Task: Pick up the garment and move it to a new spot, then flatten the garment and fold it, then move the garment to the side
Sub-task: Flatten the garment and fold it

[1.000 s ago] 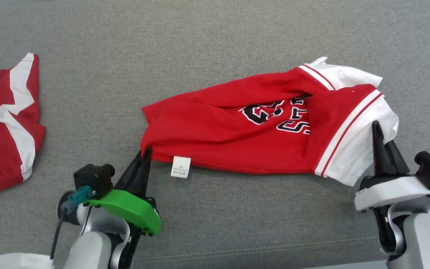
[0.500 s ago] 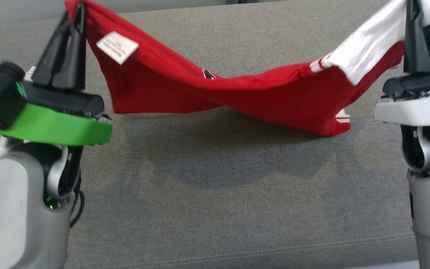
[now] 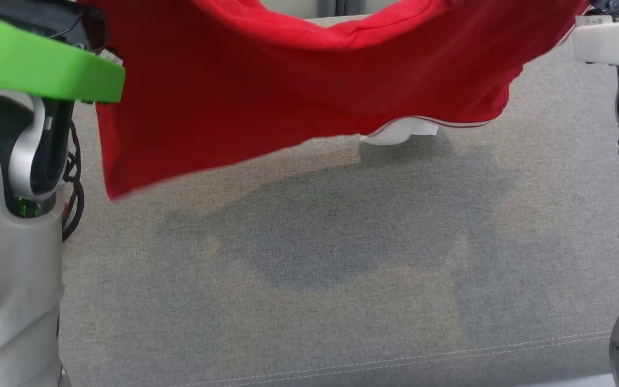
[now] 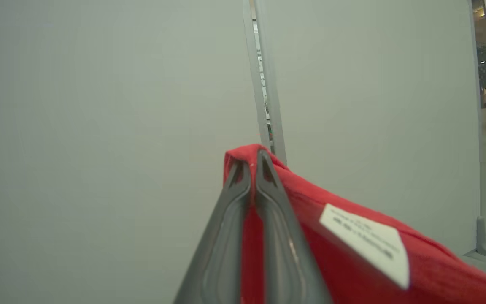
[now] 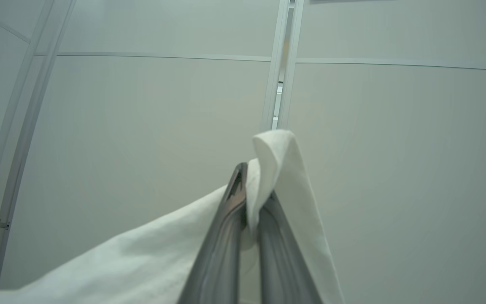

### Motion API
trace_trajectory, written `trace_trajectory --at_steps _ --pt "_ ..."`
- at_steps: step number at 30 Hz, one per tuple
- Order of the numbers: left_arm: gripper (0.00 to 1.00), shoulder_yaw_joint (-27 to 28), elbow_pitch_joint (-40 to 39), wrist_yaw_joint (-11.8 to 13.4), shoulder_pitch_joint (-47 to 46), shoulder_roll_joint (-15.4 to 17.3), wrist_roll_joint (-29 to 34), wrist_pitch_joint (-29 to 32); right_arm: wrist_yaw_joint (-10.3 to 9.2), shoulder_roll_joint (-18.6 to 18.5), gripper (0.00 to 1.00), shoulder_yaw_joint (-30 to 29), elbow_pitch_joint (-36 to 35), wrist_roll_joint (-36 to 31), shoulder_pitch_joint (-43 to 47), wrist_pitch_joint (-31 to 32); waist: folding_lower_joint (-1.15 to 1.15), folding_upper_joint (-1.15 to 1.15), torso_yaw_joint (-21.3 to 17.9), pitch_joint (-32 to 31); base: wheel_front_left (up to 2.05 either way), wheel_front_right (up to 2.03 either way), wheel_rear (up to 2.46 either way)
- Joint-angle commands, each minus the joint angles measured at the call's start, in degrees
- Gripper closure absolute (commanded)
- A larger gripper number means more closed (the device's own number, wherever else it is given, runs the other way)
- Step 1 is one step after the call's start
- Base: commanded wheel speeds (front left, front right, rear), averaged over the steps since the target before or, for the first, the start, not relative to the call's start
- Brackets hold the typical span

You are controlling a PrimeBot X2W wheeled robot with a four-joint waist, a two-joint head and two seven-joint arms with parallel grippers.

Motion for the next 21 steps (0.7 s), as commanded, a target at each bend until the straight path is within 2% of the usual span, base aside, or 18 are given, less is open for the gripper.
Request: trace_trajectory --at_steps 1,7,10,15,21 --pt "1.00 -0.08 1.46 -0.22 -1.59 0.11 -1.20 1.44 -0.08 -0.50 1.00 0.58 1.33 0.99 -1.55 1.14 0.00 0.00 0.15 0.68 0.00 0.00 0.00" --pt "1.00 -1.60 13.72 -1.50 -9.98 -0.83 -5.30 6.55 -0.07 -1.85 1.00 3.96 14.73 5.36 -11.64 4.51 0.00 0.00 0.08 3.12 0.00 0.00 0.00" --pt "1.00 -2.21 22.03 -1.99 -16.32 -1.08 -6.26 7.37 -0.07 -2.04 1.00 6.08 22.83 6.38 -18.79 3.58 0.00 0.00 -0.03 4.30 0.00 0.00 0.00" --pt "1.00 -2.94 35.96 -2.30 -26.25 -1.60 -6.07 5.83 -0.08 -1.57 1.00 8.42 36.77 7.74 -30.31 -1.07 0.00 0.00 -0.23 5.53 0.00 0.00 0.00" --pt "1.00 -1.55 53.89 -1.04 -35.26 -3.22 -6.79 2.06 -0.05 0.38 1.00 8.04 54.47 8.92 -40.42 -8.49 0.00 0.00 0.19 4.69 0.00 0.00 0.00"
